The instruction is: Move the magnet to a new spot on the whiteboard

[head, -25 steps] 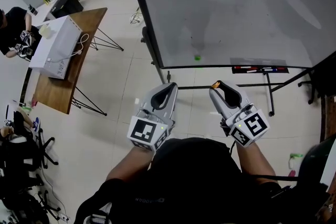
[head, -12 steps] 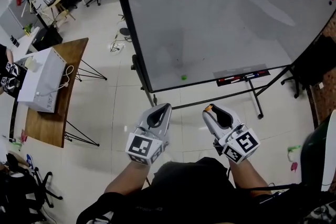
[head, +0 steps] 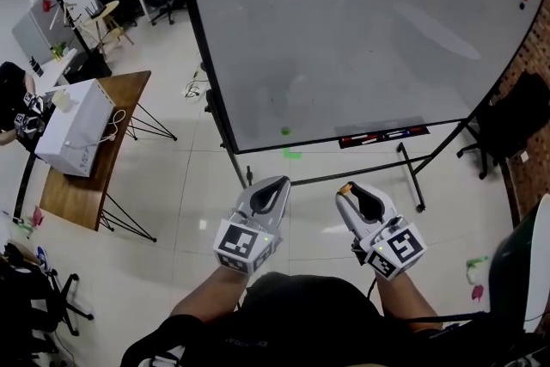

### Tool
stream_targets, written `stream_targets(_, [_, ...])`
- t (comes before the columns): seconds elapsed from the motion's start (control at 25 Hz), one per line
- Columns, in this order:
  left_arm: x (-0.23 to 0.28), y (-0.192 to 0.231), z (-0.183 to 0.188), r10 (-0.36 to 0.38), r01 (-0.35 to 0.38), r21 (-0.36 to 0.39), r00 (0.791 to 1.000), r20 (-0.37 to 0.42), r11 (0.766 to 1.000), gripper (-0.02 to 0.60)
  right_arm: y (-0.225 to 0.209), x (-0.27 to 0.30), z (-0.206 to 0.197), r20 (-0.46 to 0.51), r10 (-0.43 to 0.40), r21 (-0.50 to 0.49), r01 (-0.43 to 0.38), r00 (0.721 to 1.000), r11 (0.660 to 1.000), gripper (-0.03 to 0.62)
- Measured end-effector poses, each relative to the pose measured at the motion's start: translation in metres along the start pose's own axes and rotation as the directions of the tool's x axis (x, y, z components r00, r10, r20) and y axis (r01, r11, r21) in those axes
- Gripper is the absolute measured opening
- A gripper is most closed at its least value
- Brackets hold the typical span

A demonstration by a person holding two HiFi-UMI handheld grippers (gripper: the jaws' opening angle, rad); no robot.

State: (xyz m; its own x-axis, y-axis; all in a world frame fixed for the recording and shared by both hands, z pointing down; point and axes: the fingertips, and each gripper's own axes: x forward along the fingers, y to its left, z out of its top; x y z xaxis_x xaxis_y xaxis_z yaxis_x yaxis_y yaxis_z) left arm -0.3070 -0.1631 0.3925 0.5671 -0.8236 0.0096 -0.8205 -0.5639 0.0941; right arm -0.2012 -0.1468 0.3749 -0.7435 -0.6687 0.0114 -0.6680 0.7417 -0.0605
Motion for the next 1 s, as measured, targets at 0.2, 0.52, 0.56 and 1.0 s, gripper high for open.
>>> stream_targets(0.2, [-0.001,-0.060,-0.016,0.019,-0.020,-0.042,1.000,-0.015,0.999,0.015,-0.010,-0.059,0.001,0.011,0.010,-0.002,-0.010,1.000,1.000,0.111])
stream_targets(0.52, [0.013,-0.159,-0.020,-0.012,0.012,-0.003,1.000,-0.006,1.000,0.015,-0.030,-0.158,0.002,0.028,-0.018,-0.023,0.019,0.999,1.000,0.112])
stream_targets(0.56, [0.017,-0.172,-0.021,-0.024,0.024,-0.005,1.000,-0.007,1.000,0.015,-0.034,-0.171,0.002,0.028,-0.028,-0.024,0.029,0.999,0.999,0.112])
stream_targets(1.0, [0.074,-0.294,-0.024,-0.177,0.177,0.051,0.984,-0.005,0.983,0.015,-0.092,-0.291,0.002,0.040,-0.179,-0.023,0.180,0.983,0.983,0.110])
